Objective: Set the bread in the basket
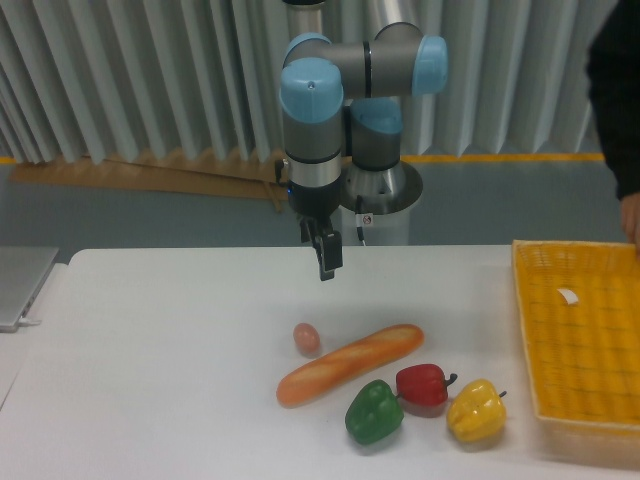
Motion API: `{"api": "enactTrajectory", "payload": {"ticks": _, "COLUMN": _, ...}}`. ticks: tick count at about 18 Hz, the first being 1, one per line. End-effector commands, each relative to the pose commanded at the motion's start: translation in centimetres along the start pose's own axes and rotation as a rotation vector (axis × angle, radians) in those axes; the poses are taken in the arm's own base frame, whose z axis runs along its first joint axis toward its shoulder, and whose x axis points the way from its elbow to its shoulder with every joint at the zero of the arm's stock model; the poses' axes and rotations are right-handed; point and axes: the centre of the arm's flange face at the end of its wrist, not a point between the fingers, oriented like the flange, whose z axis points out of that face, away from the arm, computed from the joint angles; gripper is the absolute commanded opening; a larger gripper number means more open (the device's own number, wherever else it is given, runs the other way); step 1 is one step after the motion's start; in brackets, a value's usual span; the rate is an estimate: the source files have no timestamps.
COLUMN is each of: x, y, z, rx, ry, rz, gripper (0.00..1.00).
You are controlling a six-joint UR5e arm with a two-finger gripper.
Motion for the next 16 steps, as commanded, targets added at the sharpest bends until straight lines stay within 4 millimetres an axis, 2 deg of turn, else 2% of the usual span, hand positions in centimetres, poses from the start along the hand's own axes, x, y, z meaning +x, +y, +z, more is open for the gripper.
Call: {"api": "enactTrajectory", "payload": {"ticks": 16, "x": -0.38, "y": 0.57, "z": -0.04, "rx": 0.0, "ry": -0.002, "rz": -0.011, "gripper": 1.0}}
